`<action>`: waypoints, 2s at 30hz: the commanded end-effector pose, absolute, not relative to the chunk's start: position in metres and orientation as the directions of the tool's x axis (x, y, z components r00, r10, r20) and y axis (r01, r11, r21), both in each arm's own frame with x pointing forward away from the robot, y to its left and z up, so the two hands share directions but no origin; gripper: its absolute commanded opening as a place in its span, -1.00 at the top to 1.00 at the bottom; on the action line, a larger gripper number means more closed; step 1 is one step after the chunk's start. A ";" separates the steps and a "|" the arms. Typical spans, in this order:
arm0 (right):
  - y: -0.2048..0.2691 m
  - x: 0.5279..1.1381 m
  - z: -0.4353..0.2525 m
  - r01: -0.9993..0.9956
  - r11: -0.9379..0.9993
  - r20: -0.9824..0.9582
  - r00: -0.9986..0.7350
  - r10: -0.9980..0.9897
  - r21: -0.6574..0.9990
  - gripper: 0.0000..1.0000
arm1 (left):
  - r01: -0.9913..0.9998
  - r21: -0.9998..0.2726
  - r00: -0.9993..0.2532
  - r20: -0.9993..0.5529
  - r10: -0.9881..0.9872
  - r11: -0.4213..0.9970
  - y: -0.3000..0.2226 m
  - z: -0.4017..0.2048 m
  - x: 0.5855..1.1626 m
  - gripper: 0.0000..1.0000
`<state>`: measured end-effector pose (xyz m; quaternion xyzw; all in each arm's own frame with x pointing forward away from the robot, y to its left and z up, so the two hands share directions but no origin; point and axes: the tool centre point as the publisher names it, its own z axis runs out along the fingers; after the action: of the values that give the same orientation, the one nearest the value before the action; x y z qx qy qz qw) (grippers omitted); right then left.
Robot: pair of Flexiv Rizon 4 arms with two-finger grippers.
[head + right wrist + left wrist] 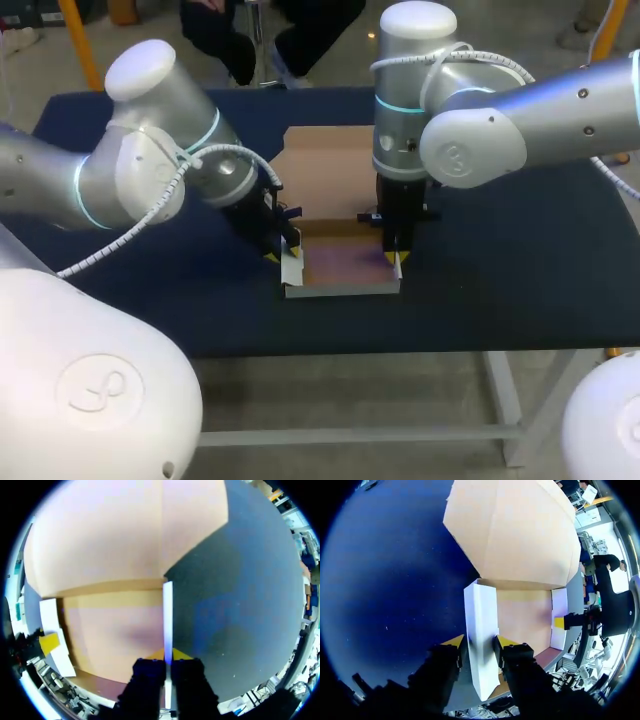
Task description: Assemble the packaging by folding the flat box into shape, placing the metal phone stand inside, and closing the box properly
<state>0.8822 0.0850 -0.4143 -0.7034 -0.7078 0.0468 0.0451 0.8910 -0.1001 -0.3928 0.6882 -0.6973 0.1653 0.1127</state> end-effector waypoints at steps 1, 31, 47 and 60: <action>0.086 0.884 -0.416 0.991 0.006 -0.005 -0.007 1.000 -0.135 1.00 | -0.998 -0.064 -0.009 0.106 -0.994 0.003 -0.102 -0.394 0.893 0.25; 0.086 0.884 -0.416 0.991 0.006 -0.005 -0.007 1.000 -0.135 1.00 | -0.997 -0.079 0.008 -0.120 -0.993 0.002 -0.093 -0.407 0.891 0.48; 0.086 0.884 -0.416 0.991 0.006 -0.005 -0.007 1.000 -0.135 1.00 | -0.997 -0.075 0.001 -0.108 -0.994 0.007 -0.090 -0.412 0.888 1.00; 0.091 0.873 -0.395 0.993 0.112 0.051 -0.111 0.993 -0.020 -0.95 | -0.996 -0.092 -0.009 -0.093 -0.996 0.018 -0.090 -0.409 0.885 1.00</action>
<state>0.8856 0.0976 -0.4027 -0.6680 -0.7432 0.0121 0.0365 0.8883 -0.0885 -0.4054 0.7005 -0.7121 0.0178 -0.0432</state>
